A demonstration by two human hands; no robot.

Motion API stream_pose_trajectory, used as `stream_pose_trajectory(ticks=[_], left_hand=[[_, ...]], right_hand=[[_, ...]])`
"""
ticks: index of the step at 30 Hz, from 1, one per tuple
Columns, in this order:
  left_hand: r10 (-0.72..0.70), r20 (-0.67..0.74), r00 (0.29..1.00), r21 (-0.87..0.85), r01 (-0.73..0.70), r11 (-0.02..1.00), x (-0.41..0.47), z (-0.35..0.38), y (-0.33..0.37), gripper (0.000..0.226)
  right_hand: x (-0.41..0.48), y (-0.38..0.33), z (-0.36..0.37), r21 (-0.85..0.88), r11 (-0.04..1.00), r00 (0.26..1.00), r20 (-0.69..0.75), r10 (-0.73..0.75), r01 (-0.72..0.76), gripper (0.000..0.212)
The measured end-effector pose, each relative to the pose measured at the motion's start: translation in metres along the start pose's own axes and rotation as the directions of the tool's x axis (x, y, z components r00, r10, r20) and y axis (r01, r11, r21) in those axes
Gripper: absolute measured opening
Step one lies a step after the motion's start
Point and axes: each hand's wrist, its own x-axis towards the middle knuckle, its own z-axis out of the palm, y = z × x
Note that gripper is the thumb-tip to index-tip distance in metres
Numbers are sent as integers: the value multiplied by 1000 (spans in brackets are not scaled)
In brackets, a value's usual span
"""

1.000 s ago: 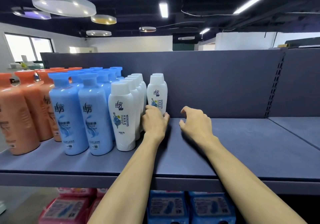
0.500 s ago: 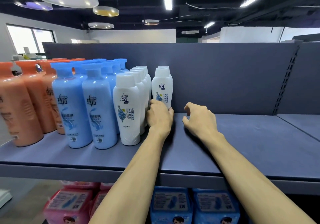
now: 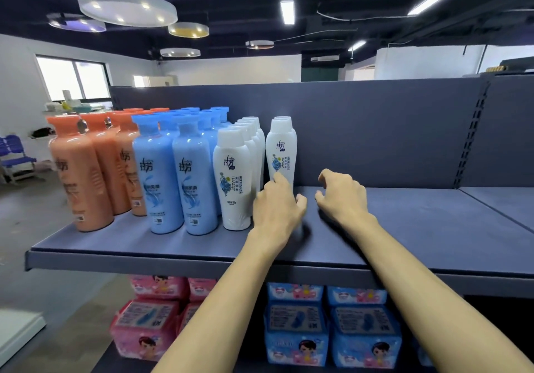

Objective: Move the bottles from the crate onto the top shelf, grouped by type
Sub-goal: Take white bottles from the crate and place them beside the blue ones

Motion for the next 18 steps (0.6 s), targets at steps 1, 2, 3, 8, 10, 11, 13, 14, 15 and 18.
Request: stream_pose_trajectory(ticks=[1, 2, 3, 8, 10, 11, 13, 14, 15, 18], left_hand=[[26, 16, 1000, 10, -26, 1000, -3, -5, 1, 28], [58, 38, 998, 31, -59, 998, -6, -11, 2, 27], [89, 61, 994, 54, -92, 994, -9, -17, 3, 27], [247, 88, 965, 27, -250, 968, -43, -50, 10, 33], [272, 28, 962, -39, -271, 962, -68, -56, 9, 31], [280, 7, 960, -89, -279, 956, -81, -57, 9, 30], [283, -6, 959, -209, -278, 938, -106, -55, 10, 26], [280, -1, 960, -257, -271, 928, -117, -51, 10, 25], [273, 13, 962, -293, -258, 921, -127, -47, 8, 25], [222, 77, 972, -368, -180, 912, -163, -24, -4, 24]], right_hand=[[-4, -2, -5, -17, 1000, 1000, -11, -12, 12, 24], [-10, -5, -11, -26, 999, 1000, -17, -23, 22, 24], [-16, -7, -18, -29, 999, 999, -21, -39, 38, 25], [-71, -8, -57, -9, 994, 990, -98, -105, 105, 34], [-104, -4, -68, 24, 994, 981, -162, -106, 111, 33], [-121, -2, -72, 35, 994, 978, -185, -98, 106, 32], [-153, 1, -76, 44, 995, 975, -207, -77, 88, 30], [-168, 2, -76, 46, 995, 973, -217, -72, 84, 30], [-182, 4, -74, 46, 995, 972, -225, -72, 84, 29], [-224, 14, -59, 83, 994, 980, -189, -57, 74, 28]])
